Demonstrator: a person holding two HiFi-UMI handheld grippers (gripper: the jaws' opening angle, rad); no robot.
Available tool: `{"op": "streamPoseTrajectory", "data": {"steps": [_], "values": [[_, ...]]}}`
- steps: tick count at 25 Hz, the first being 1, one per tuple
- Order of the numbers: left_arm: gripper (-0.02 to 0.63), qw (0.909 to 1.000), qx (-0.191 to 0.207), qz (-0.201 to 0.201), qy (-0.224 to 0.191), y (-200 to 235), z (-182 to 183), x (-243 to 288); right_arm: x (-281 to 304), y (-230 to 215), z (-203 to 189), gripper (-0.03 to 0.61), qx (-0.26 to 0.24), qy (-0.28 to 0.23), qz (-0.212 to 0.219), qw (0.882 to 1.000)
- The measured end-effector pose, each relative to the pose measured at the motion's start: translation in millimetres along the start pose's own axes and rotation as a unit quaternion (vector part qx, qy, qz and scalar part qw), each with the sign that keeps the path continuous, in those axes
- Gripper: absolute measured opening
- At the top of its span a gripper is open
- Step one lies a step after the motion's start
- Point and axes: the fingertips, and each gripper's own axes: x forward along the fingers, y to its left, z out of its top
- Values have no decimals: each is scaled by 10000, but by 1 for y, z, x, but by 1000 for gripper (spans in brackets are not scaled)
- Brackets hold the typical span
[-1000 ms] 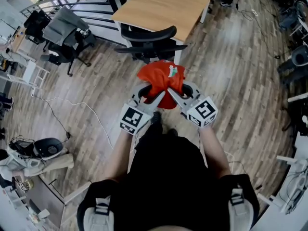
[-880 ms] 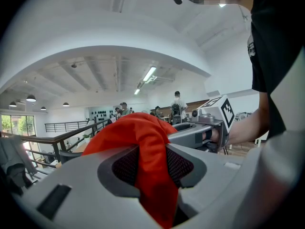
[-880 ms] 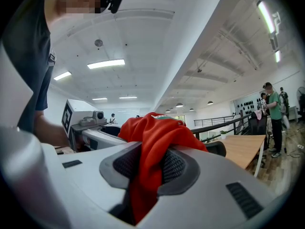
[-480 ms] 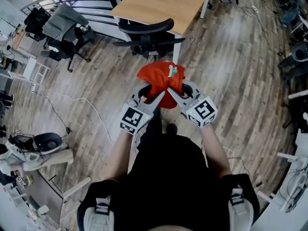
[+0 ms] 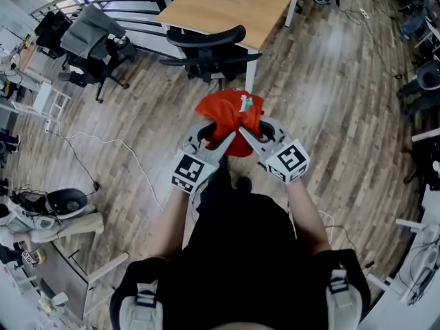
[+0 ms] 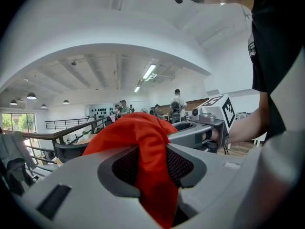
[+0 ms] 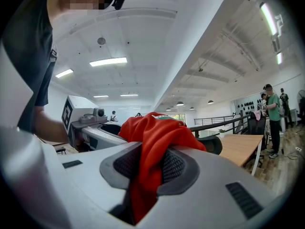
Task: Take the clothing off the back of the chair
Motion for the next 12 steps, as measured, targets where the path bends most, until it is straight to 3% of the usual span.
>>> {"op": "streamPoseTrajectory", "data": {"steps": [12], "values": [[153, 10000, -10, -21, 53, 10, -3, 14, 7, -16, -5, 92, -27, 95, -17, 9999]]}}
